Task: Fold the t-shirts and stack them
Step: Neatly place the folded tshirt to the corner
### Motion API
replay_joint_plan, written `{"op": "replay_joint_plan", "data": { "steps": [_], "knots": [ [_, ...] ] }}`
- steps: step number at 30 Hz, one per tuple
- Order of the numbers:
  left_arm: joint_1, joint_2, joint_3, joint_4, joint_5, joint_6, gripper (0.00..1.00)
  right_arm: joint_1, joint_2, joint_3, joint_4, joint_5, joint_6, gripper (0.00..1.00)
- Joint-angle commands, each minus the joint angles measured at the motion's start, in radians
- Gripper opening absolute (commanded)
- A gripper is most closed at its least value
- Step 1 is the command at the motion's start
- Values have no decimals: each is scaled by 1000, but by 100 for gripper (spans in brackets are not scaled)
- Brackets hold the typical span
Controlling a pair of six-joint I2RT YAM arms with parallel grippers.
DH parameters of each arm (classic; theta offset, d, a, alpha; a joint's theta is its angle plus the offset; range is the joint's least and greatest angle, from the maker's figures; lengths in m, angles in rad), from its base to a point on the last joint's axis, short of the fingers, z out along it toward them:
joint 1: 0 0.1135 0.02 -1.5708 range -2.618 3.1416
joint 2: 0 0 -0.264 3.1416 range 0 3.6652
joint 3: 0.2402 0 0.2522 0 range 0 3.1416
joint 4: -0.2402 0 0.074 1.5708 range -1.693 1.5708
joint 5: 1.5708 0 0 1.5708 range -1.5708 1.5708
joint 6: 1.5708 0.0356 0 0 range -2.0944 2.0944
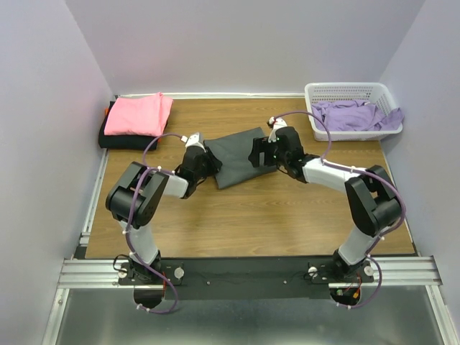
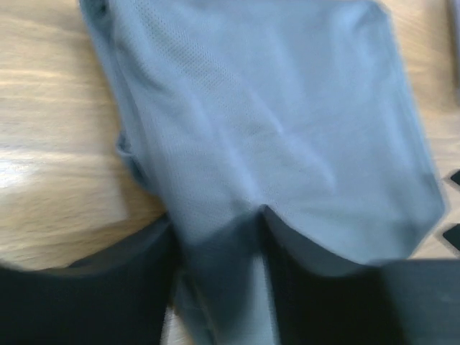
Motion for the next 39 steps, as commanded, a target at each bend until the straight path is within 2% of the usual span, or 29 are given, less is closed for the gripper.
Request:
{"op": "replay_joint_plan", "data": {
  "steps": [1,3,9,14,16,23,31,39],
  "knots": [
    [-8,57,-19,-131,-31,7,21,-1,-58,-34,31,20,-10,95],
    [-8,58,-10,-141,-33,20,0,-1,-84,-42,31,20,-10,95],
    [-8,-11,40,-226,-57,145,0,1,-151,-79,32,35,-12,96],
    [-6,-84,146,-406,-137,356,0,1,-197,-86,32,66,-19,97],
    [-3,-94,174,-430,-149,411,0,1,-207,-88,31,74,-23,97],
    [1,-60,361,-666,-260,585,0,-1,-245,-111,34,101,-33,99],
    [24,-25,522,-758,-338,721,0,-2,-277,-141,34,129,-41,100],
    [93,34,700,-850,-379,876,0,-8,-303,-163,35,144,-44,100]
  ]
}}
